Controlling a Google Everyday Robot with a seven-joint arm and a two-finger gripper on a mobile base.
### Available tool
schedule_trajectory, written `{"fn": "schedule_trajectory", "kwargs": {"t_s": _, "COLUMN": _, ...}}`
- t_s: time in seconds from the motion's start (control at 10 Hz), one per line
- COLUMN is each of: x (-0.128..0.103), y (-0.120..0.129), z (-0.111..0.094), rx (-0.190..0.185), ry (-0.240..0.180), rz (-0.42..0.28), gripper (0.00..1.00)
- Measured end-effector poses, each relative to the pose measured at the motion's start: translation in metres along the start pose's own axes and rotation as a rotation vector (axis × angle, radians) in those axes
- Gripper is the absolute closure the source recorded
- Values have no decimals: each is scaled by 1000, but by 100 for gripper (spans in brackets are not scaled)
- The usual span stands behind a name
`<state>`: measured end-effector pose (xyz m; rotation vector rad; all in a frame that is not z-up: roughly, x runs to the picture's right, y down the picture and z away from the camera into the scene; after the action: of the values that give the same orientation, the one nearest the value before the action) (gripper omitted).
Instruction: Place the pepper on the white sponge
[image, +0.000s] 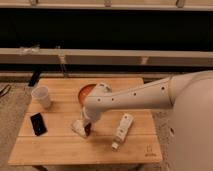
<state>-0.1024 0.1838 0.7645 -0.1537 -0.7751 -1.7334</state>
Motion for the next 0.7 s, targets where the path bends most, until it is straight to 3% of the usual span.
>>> {"fn": "schedule_trajectory", "kwargs": {"t_s": 0.7, "x": 10, "y": -24, "z": 18, "rx": 42, "ry": 6, "rz": -57, "gripper": 94}}
